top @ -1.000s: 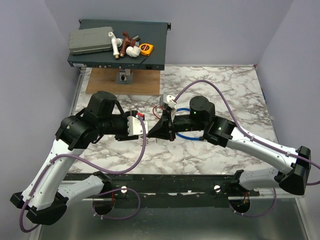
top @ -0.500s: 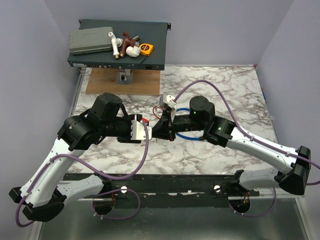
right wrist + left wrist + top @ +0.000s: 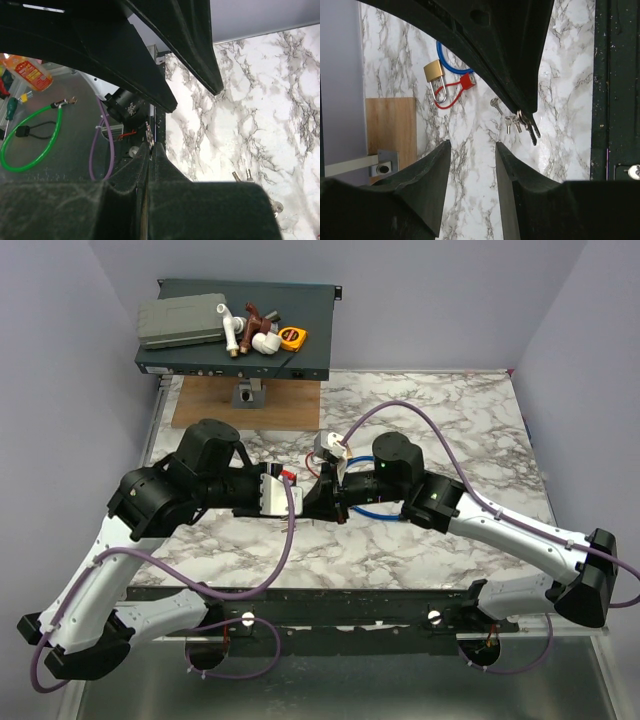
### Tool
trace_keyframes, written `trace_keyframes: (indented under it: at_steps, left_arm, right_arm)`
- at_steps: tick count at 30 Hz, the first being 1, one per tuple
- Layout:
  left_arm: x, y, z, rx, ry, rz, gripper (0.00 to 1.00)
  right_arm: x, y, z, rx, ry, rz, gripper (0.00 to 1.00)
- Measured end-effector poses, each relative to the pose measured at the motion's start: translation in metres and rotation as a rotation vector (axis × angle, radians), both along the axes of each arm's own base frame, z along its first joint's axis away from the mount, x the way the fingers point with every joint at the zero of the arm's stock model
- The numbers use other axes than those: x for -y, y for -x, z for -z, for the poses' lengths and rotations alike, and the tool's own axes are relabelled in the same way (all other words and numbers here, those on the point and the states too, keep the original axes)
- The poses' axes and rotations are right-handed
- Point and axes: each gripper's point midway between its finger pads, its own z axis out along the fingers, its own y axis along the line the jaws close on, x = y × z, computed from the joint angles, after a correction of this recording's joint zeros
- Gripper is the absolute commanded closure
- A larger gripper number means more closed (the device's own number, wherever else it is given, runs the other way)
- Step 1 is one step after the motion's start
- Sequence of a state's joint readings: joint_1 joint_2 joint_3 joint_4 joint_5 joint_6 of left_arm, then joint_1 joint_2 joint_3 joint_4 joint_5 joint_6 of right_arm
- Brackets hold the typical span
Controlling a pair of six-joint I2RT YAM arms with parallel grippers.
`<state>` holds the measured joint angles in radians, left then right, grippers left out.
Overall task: Unlock with the key
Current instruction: Pick up the key from the center of the board.
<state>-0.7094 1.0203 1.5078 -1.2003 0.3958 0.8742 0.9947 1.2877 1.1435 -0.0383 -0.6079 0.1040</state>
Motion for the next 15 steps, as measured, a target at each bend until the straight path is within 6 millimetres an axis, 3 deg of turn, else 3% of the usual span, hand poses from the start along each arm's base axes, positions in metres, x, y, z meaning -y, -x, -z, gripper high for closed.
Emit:
trace_keyframes:
  at_steps: [6, 9, 13, 15]
  left_arm:
    - [0.000, 0.007, 0.000, -0.020, 0.003, 0.015, 0.60]
    - [-0.004, 0.011, 0.011, -0.033, -0.018, 0.021, 0.62]
    - [-0.011, 0.020, 0.029, -0.078, -0.061, 0.031, 0.77]
    - [-0.011, 0.023, 0.031, -0.092, -0.065, 0.040, 0.80]
  right_arm:
    - [0.000, 0.000, 0.002, -0.004, 0.009, 0.001, 0.99]
    - [0.001, -0.001, 0.003, 0.004, 0.012, 0.008, 0.99]
    - [0.002, -0.003, -0.002, 0.020, 0.004, 0.018, 0.99]
    - [0.002, -0.004, -0.006, 0.026, -0.003, 0.022, 0.99]
